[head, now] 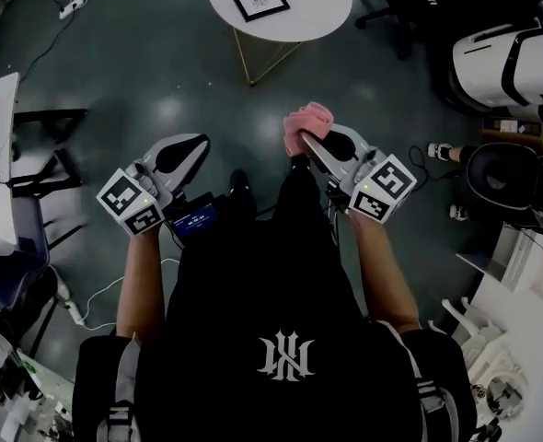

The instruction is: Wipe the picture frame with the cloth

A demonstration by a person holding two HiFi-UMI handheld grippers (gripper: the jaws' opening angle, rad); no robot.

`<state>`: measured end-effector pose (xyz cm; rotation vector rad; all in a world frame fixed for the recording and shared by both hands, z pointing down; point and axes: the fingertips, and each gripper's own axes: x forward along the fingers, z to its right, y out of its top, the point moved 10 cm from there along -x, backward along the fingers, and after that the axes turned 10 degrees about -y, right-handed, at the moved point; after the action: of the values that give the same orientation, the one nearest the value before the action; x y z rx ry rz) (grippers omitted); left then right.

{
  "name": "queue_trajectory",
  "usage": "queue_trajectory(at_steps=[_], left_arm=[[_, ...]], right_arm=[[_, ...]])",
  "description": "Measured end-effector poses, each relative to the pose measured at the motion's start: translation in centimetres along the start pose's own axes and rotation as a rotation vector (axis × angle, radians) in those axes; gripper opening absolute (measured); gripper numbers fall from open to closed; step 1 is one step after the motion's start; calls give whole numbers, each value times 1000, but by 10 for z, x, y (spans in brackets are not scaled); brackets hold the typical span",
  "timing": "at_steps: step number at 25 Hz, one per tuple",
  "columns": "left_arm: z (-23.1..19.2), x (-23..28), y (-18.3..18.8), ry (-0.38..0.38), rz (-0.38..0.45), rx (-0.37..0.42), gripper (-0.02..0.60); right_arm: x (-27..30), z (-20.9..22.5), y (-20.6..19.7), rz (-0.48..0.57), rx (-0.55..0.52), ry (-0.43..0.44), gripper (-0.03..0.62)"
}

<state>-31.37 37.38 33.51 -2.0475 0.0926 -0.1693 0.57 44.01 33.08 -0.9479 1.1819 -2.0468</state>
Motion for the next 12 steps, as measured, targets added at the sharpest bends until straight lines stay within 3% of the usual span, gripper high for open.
queue_trajectory(at_steps=[4,12], left_arm=[[2,6,-1,122,43,1,3],[5,66,9,252,86,12,3]], right_arm=[[22,28,17,-33,-44,122,25],[28,108,46,-64,-92,239,26]])
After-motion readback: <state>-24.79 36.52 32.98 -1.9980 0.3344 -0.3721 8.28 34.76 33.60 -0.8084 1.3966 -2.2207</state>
